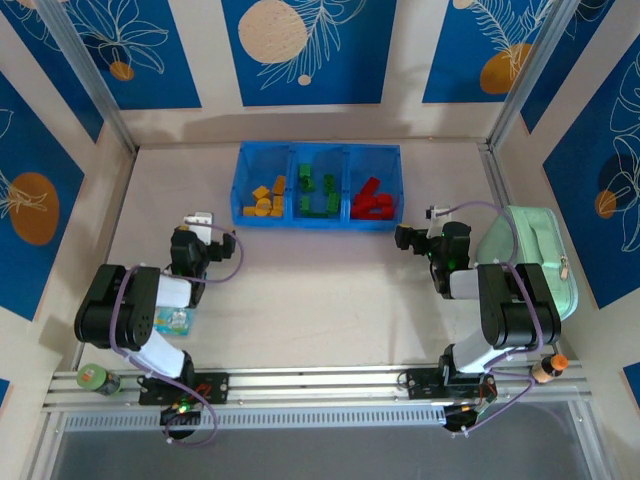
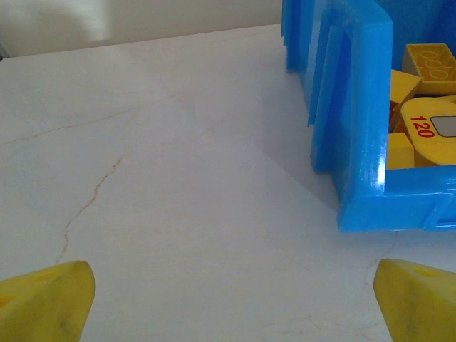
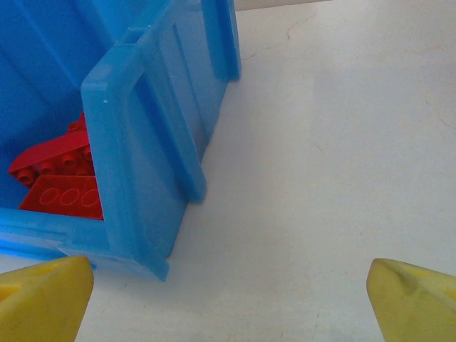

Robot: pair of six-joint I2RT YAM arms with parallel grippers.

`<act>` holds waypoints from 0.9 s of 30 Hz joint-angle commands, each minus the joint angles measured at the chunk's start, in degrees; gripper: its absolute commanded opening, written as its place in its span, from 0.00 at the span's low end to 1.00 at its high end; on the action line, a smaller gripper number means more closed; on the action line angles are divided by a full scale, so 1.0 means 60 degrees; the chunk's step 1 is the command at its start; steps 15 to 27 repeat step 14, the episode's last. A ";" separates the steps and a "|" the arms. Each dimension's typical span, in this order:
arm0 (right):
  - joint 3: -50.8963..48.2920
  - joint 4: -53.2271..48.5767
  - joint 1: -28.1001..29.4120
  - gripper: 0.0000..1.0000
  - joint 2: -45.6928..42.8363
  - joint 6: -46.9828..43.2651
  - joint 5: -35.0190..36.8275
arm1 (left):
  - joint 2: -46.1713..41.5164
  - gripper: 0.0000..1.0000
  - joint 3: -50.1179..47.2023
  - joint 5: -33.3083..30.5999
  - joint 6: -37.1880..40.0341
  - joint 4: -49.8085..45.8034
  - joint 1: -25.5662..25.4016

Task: Sort the legos into containers by color
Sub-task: Reset both arms

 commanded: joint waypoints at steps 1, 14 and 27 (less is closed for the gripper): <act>0.0240 0.0046 -0.0021 0.99 -0.0111 -0.0143 -0.0126 | -0.0143 1.00 0.0079 0.0192 0.0119 0.0042 0.0078; 0.0260 0.0019 -0.0010 0.99 -0.0096 -0.0152 -0.0127 | -0.0132 1.00 0.0072 0.0251 0.0120 0.0020 0.0097; 0.0260 0.0019 -0.0010 0.99 -0.0096 -0.0152 -0.0127 | -0.0132 1.00 0.0072 0.0251 0.0120 0.0020 0.0097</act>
